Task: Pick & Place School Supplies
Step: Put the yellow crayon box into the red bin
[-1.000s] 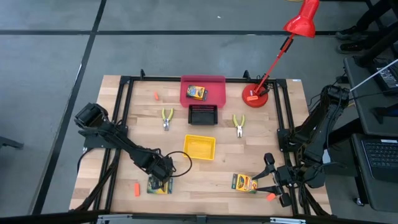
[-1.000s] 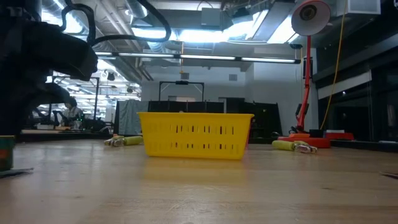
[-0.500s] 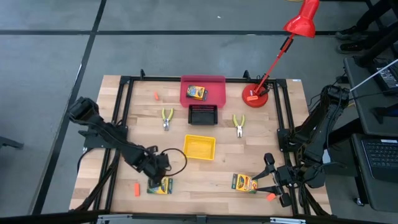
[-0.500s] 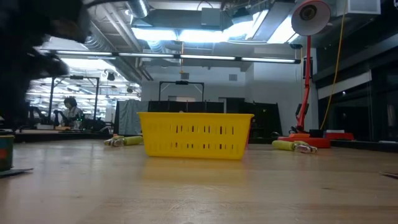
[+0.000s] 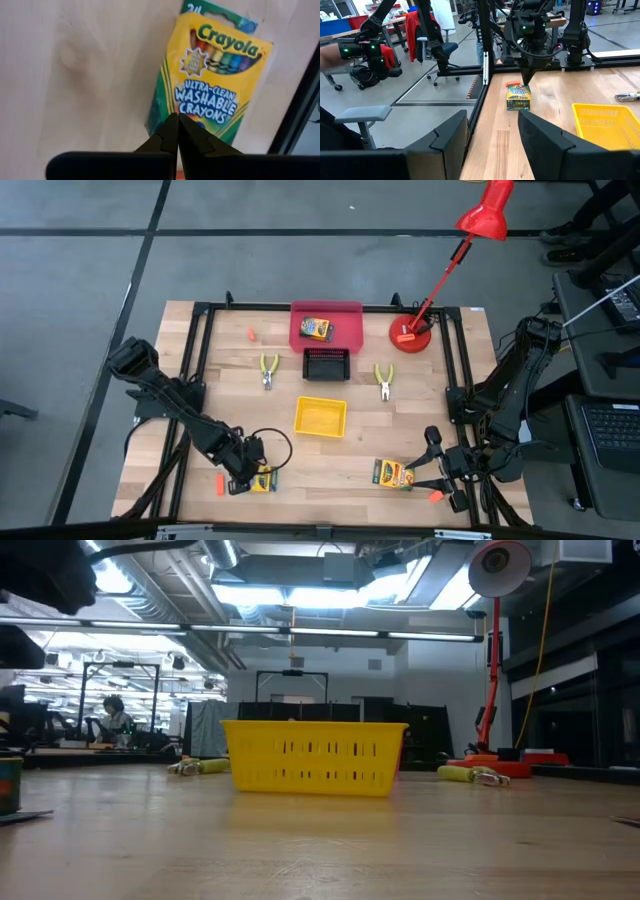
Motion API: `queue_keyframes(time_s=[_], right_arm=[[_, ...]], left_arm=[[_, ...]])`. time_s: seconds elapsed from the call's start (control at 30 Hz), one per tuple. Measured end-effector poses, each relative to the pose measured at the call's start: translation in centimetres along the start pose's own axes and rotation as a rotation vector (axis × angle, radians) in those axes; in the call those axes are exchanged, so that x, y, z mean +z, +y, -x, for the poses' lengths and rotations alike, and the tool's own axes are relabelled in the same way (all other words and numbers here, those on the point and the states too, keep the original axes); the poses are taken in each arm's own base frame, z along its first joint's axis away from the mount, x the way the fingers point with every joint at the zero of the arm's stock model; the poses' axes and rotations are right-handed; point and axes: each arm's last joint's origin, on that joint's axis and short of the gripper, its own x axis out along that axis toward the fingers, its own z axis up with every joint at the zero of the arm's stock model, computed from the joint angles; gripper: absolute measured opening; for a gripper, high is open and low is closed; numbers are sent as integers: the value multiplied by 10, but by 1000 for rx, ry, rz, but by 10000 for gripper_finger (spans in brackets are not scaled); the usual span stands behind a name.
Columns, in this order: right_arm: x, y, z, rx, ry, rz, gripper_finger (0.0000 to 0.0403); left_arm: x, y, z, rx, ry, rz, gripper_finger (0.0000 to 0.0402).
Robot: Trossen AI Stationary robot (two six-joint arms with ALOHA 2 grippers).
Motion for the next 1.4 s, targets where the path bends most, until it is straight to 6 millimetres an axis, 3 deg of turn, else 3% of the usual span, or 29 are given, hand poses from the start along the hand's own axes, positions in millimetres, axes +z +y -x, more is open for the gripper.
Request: queue_keyframes(time_s=[0.23,0.7,1.4], right_arm=[[0,0,0,0,0,0,180],[0,0,0,0,0,0,180],[0,0,0,1,1,8,181]], left_arm=[[-3,-1,-2,5,4,10,2],[-10,16,-21,19,-27,32,2],[37,59,-20,202,-151,34,2]])
